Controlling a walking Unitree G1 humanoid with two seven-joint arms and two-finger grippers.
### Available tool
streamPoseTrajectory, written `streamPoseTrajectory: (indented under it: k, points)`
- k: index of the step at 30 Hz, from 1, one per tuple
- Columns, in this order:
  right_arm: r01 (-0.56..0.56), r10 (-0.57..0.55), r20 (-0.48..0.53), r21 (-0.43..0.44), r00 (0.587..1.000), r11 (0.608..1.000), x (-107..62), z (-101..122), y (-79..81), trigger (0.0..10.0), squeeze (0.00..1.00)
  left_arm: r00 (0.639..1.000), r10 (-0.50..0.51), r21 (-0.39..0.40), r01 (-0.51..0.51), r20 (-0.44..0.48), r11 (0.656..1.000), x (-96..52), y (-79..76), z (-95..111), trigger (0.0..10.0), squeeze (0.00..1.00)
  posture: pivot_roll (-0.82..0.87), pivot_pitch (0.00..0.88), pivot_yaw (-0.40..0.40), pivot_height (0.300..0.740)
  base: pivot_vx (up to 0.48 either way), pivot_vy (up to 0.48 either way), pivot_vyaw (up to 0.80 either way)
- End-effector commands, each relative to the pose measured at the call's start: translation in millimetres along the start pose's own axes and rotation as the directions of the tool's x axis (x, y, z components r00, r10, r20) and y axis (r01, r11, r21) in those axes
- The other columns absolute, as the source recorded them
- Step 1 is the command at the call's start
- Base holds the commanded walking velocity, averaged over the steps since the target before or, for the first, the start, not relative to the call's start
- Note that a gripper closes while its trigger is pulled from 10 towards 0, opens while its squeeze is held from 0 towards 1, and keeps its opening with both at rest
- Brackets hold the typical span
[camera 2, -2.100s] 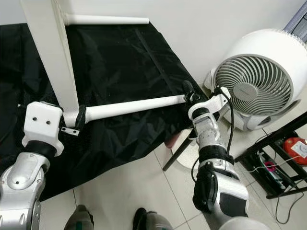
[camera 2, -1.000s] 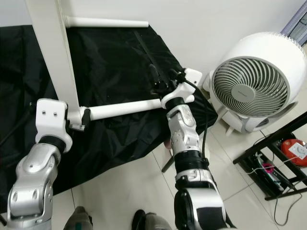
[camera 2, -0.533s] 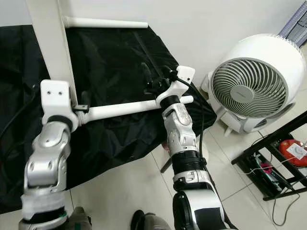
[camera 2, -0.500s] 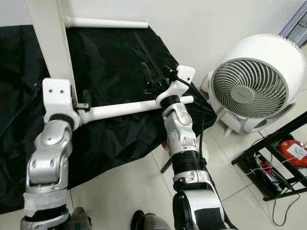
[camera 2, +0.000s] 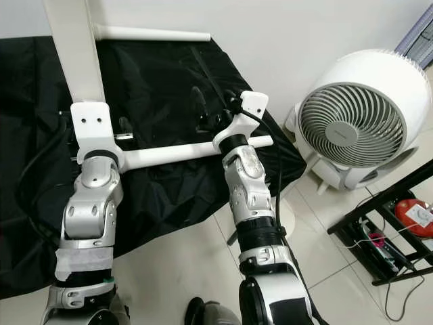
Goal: Building children table
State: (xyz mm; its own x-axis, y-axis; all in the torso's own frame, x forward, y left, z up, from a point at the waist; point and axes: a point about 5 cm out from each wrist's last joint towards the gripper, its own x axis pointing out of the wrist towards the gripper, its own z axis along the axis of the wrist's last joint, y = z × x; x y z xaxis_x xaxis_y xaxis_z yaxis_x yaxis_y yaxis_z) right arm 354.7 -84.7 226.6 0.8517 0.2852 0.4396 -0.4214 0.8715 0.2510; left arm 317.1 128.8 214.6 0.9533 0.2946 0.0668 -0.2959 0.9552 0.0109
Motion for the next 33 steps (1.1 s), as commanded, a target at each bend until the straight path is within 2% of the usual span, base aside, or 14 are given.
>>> streamPoseTrajectory:
  k: [1,5,7,9,12,16,17,19,24,32,33]
  points:
    - [0.017,-0.017,-0.012,-0.009,1.000,1.000,-3.9,-2,-2.5,10.0,0.00,0.999,0.043,-0.061,-0.043,0.005,0.997,-1.8,-10.9,4,10.0,0.00,0.16,0.127,-0.133,0.740,0.000,0.000,0.00]
    - [0.018,-0.018,-0.013,-0.011,1.000,1.000,-4.1,-1,-2.0,10.0,0.00,0.996,0.084,-0.084,-0.082,0.024,0.993,-2.0,-8.2,4,10.0,0.00,0.15,0.129,-0.137,0.740,0.000,0.000,0.00]
    - [0.019,-0.019,-0.014,-0.013,1.000,1.000,-3.9,-1,-1.9,10.0,0.00,0.990,0.126,-0.117,-0.117,0.070,0.986,-3.0,-2.8,8,10.0,0.00,0.15,0.133,-0.146,0.740,0.000,0.000,0.00]
    - [0.019,-0.019,-0.014,-0.013,1.000,1.000,-3.9,-1,-1.9,10.0,0.00,0.990,0.126,-0.117,-0.117,0.070,0.986,-3.0,-2.8,8,10.0,0.00,0.15,0.133,-0.146,0.740,0.000,0.000,0.00]
    - [0.017,-0.017,-0.017,-0.015,1.000,1.000,-3.2,0,-1.7,10.0,0.00,0.978,0.149,-0.183,-0.122,0.143,0.975,-5.0,2.1,15,10.0,0.00,0.14,0.139,-0.164,0.740,0.000,0.000,0.00]
    - [0.014,-0.015,-0.017,-0.015,1.000,1.000,-3.0,0,-1.4,10.0,0.00,0.974,0.153,-0.196,-0.120,0.165,0.973,-5.8,3.6,17,10.0,0.00,0.14,0.139,-0.167,0.740,0.000,0.000,0.00]
    - [0.012,-0.012,-0.017,-0.016,1.000,1.000,-2.8,0,-1.2,10.0,0.00,0.968,0.157,-0.217,-0.114,0.197,0.970,-7.5,5.2,19,10.0,0.00,0.13,0.140,-0.175,0.740,0.000,0.000,0.00]
    - [0.012,-0.012,-0.017,-0.016,1.000,1.000,-2.8,0,-1.2,10.0,0.00,0.968,0.157,-0.217,-0.114,0.197,0.970,-7.5,5.2,19,10.0,0.00,0.13,0.140,-0.175,0.740,0.000,0.000,0.00]
    - [0.013,-0.014,-0.011,-0.030,1.000,0.999,-2.6,4,-4.4,10.0,0.00,0.952,0.130,-0.199,-0.076,0.276,0.977,-10.6,0.2,20,10.0,0.00,0.12,0.139,-0.185,0.740,0.000,0.000,0.00]
    - [0.030,-0.030,0.002,-0.032,1.000,0.999,-4.1,7,-6.1,10.0,0.00,0.947,0.088,-0.167,-0.037,0.308,0.985,-11.9,-8.8,18,10.0,0.00,0.12,0.143,-0.166,0.740,0.000,0.000,0.00]
    - [0.033,-0.033,0.003,-0.032,0.999,0.999,-4.9,7,-6.0,10.0,0.00,0.946,0.083,-0.158,-0.034,0.315,0.987,-12.0,-9.8,18,8.7,0.00,0.11,0.143,-0.162,0.740,0.000,0.000,0.00]
